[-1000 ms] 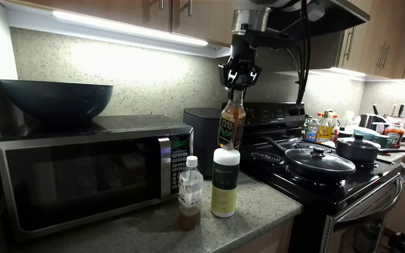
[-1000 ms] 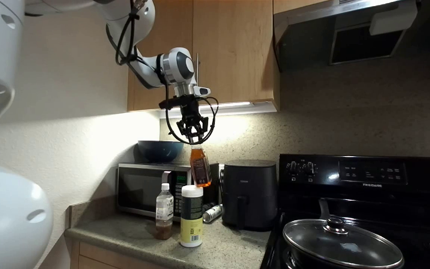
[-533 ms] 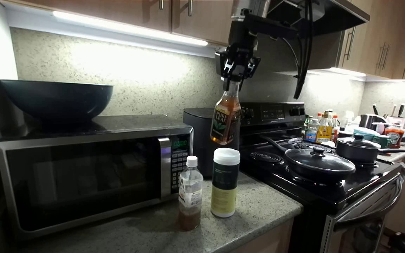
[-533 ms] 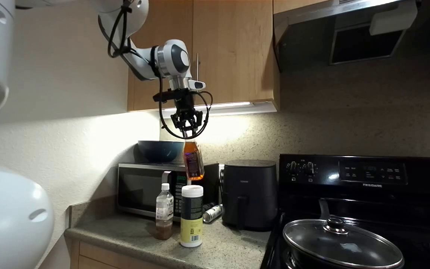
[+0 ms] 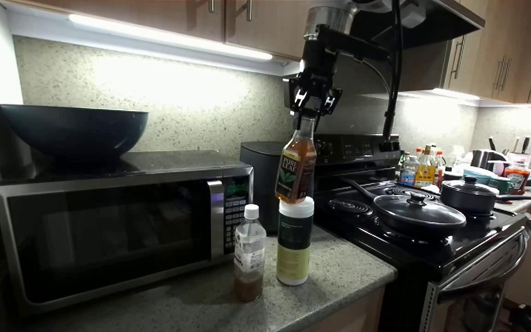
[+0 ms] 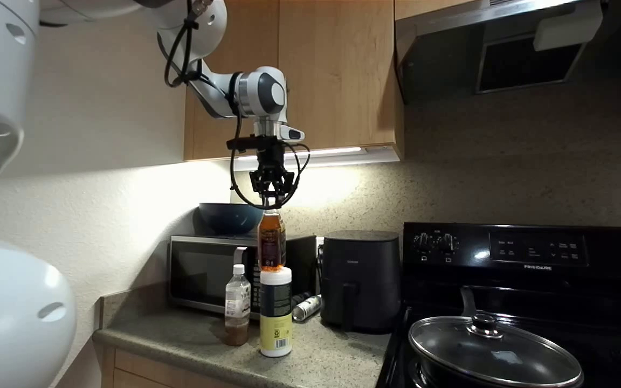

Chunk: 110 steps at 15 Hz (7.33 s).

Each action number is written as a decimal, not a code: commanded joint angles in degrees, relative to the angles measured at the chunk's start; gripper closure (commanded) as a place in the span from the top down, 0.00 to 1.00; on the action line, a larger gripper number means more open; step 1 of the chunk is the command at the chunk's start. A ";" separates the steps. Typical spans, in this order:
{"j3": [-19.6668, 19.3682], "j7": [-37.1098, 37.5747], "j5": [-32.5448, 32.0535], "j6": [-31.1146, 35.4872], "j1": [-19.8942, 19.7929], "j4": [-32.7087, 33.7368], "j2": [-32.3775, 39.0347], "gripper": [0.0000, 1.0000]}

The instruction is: Put the right bottle on the middle bottle

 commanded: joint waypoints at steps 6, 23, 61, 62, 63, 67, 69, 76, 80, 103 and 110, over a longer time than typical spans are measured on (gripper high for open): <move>-0.28 1.51 -2.72 -9.41 0.46 10.01 5.43 0.18; -0.41 1.68 -8.76 -18.27 4.51 22.96 13.74 0.18; 1.42 10.19 -11.85 -0.55 4.39 2.37 -2.71 0.18; 1.72 7.52 -9.91 -3.11 4.13 6.62 0.99 0.43; 1.86 8.23 -10.26 -2.91 4.08 5.67 0.34 0.43; 1.68 6.75 -8.26 -3.75 3.61 5.13 0.57 0.18; 1.38 6.34 -6.24 -3.63 3.23 5.32 1.57 0.18; 0.71 7.43 -4.58 -4.09 2.65 5.85 2.40 0.18; 0.68 8.46 -5.25 -4.99 2.75 6.10 2.12 0.18; -0.17 8.81 -4.85 -9.52 2.27 7.84 3.16 0.18; -0.14 8.55 -5.28 -11.55 2.54 11.50 5.05 0.18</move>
